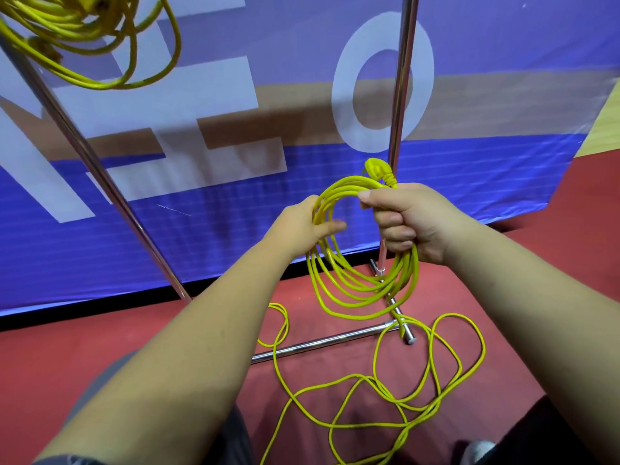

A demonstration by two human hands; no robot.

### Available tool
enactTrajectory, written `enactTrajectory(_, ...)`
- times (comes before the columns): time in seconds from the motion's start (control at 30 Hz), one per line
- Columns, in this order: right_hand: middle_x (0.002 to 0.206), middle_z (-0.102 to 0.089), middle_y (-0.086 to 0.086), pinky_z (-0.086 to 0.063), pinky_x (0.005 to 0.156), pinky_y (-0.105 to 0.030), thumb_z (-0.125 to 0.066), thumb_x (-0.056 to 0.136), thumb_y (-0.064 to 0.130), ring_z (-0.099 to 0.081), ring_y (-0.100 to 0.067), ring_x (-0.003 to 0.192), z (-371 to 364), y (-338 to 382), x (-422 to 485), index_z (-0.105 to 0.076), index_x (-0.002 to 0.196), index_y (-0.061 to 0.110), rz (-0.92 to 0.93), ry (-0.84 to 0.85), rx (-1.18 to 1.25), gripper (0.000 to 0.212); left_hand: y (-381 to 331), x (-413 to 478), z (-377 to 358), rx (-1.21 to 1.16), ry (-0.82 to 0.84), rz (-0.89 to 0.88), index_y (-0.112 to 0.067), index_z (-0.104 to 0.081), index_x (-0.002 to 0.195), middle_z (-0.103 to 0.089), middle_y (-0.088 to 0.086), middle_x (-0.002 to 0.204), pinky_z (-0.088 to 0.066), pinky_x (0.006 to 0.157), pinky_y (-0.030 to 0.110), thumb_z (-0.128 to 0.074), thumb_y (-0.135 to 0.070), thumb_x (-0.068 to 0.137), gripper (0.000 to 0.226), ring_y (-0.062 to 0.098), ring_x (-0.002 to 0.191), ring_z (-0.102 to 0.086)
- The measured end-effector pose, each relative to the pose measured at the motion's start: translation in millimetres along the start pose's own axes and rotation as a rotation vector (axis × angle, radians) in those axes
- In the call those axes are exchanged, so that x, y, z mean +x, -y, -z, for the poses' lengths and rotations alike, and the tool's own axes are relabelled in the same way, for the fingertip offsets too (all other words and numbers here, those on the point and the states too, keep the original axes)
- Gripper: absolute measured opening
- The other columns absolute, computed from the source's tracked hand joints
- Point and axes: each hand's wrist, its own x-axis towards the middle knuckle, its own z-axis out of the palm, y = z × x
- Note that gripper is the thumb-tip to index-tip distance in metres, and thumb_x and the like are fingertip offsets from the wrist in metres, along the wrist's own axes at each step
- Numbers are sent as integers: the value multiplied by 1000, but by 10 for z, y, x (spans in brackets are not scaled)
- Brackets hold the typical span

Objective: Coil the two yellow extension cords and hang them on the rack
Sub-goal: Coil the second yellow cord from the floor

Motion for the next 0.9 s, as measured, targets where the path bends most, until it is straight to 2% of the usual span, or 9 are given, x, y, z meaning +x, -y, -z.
enactTrajectory(0.13,60,-26,4,-19,40,-22,-68,101,29,-20,-10,41,50,-29,54,-60,98,16,23,-142,-57,16,107,-103,-144,85,260,271,-12,-29,157,-55,7,146,-44,102,44,-41,-85,89,101,31,129,-56)
enactTrajectory(0.2,59,-30,4,-20,40,-22,-68,100,28,-22,-10,41,95,-58,59,-60,93,19,34,-217,-49,14,198,-179,-300,181,368,368,-10,-18,163,-32,13,167,-31,117,48,-18,-81,96,98,35,148,-39)
enactTrajectory(0.27,61,-32,3,-22,41,-22,-69,99,28,-23,-11,41,141,-78,63,-58,87,22,65,-291,-16,17,222,-273,-481,355,449,373,-5,-22,163,-25,15,170,-24,124,48,-11,-71,103,89,35,154,-30)
enactTrajectory(0.4,59,-34,3,-23,43,-22,-70,97,25,-24,-13,43,213,-56,47,-56,81,22,125,-408,98,22,139,-550,-971,678,821,190,-4,-44,155,-45,20,159,-40,116,43,-37,-45,111,60,37,143,-47)
enactTrajectory(0.47,57,-37,4,-24,43,-22,-69,98,24,-26,-13,43,228,-24,38,-57,80,21,145,-448,154,22,81,-639,-1221,678,922,128,-7,-45,153,-51,17,155,-46,110,44,-53,-47,105,64,37,137,-54)
enactTrajectory(0.67,56,-37,6,-25,43,-20,-68,98,23,-27,-12,42,245,50,58,-55,82,21,150,-485,203,21,-166,-726,-2018,168,735,229,-24,-13,167,-34,14,165,-39,117,38,-74,-46,93,98,35,147,-43)
enactTrajectory(0.73,55,-37,6,-25,43,-21,-68,97,23,-28,-11,42,246,61,57,-55,83,21,139,-494,207,19,-150,-786,-2251,-50,592,228,-33,-31,163,-41,13,157,-41,109,28,-76,-38,93,83,30,138,-51)
enactTrajectory(0.8,55,-38,6,-26,43,-20,-68,96,22,-28,-12,43,243,75,52,-56,81,21,130,-510,203,20,-63,-856,-2423,-224,511,172,-20,-60,143,-59,8,129,-45,90,14,-73,-23,96,49,19,108,-63)
enactTrajectory(0.9,55,-38,4,-26,42,-21,-68,93,20,-28,-14,42,244,72,36,-54,85,20,141,-527,104,16,112,-1007,-2587,-243,654,93,-1,-65,125,-58,-3,99,-38,71,2,-63,-6,101,25,1,78,-51)
